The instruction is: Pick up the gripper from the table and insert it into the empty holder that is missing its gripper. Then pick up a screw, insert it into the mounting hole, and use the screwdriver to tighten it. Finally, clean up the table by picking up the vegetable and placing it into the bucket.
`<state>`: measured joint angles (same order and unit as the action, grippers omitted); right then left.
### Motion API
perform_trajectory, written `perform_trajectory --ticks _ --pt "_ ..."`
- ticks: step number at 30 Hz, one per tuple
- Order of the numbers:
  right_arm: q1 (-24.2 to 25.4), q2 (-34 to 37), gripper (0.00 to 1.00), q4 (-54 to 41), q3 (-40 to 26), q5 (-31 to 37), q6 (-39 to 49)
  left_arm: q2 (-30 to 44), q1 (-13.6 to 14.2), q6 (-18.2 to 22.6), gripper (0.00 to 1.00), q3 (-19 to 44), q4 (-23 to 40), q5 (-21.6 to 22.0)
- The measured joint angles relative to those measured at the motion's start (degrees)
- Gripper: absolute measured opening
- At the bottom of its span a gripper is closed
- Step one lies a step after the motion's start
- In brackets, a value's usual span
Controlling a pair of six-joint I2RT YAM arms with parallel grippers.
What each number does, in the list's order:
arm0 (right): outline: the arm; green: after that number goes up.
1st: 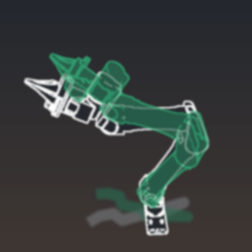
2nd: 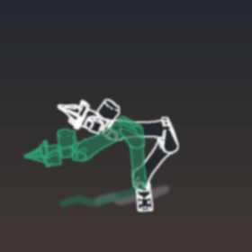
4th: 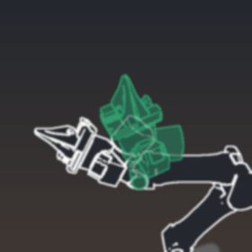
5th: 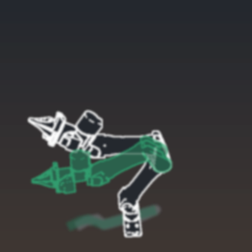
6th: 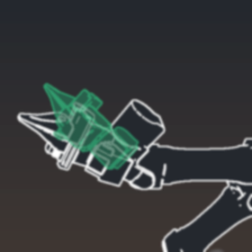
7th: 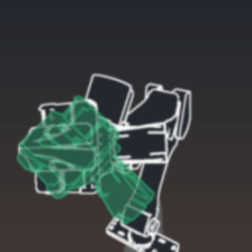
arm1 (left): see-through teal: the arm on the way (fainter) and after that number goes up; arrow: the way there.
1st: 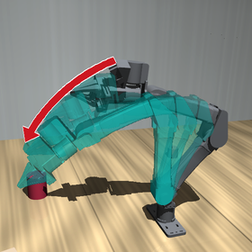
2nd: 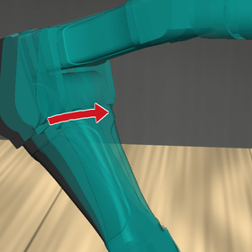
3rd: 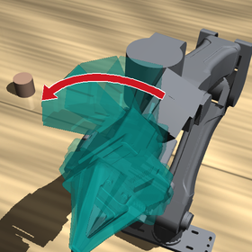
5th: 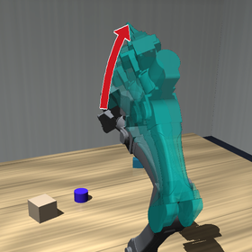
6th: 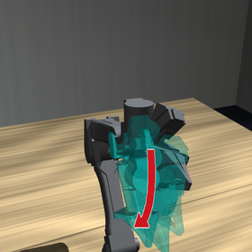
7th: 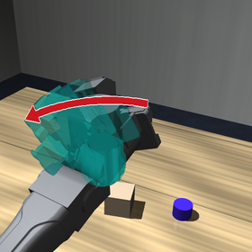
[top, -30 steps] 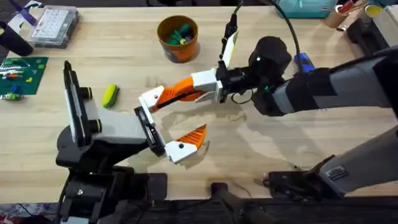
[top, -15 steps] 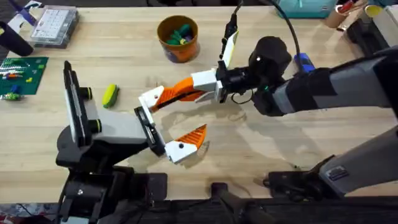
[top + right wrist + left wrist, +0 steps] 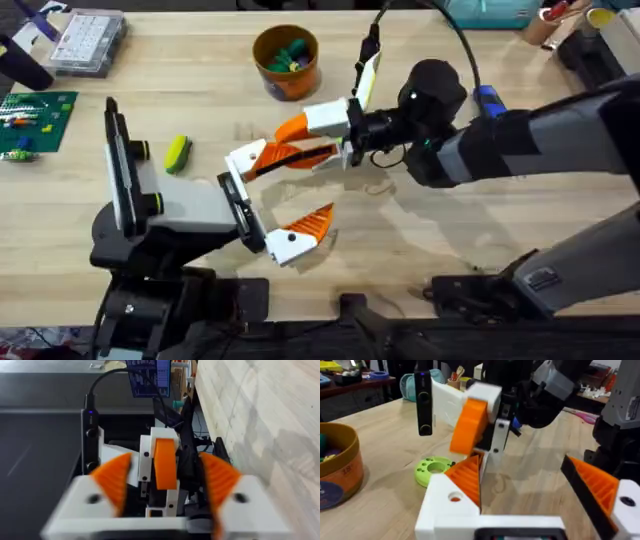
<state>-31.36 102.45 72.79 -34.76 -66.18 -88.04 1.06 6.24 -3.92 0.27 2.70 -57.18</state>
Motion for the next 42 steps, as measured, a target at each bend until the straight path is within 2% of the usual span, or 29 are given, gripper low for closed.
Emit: perform_trajectory --ticks 2,3,15,23,27,38,42 --pt "-0.05 0.0 0.946 0.0 0.0 0.2 0.07 0.0 0.0 0.0 0.986 0.0 -0.03 -0.18" --pt "-0.08 0.0 0.981 0.03 0.0 0.27 0.15 0.0 0.0 0.0 0.986 0.0 -0.06 -0.24" --pt "1.01 0.0 0.995 0.06 0.0 0.56 0.17 0.0 0.0 0.0 0.986 0.0 -0.13 -0.27" --pt "7.68 0.0 0.995 -0.12 -0.34 3.39 2.94 0.0 0.0 0.0 0.986 0.0 -0.12 -0.27" --pt "10.98 0.0 0.996 -1.2 -3.94 4.98 6.71 0.0 0.0 0.0 0.986 0.0 -0.13 -0.27" --pt "15.39 0.08 0.997 -41.2 -23.98 11.58 31.57 0.0 0.0 0.0 0.986 0.0 -0.13 -0.35" --pt "16.26 -2.66 0.997 -61.92 -30.9 14.1 43.04 0.0 0.0 0.0 0.986 0.0 -0.12 -0.43"
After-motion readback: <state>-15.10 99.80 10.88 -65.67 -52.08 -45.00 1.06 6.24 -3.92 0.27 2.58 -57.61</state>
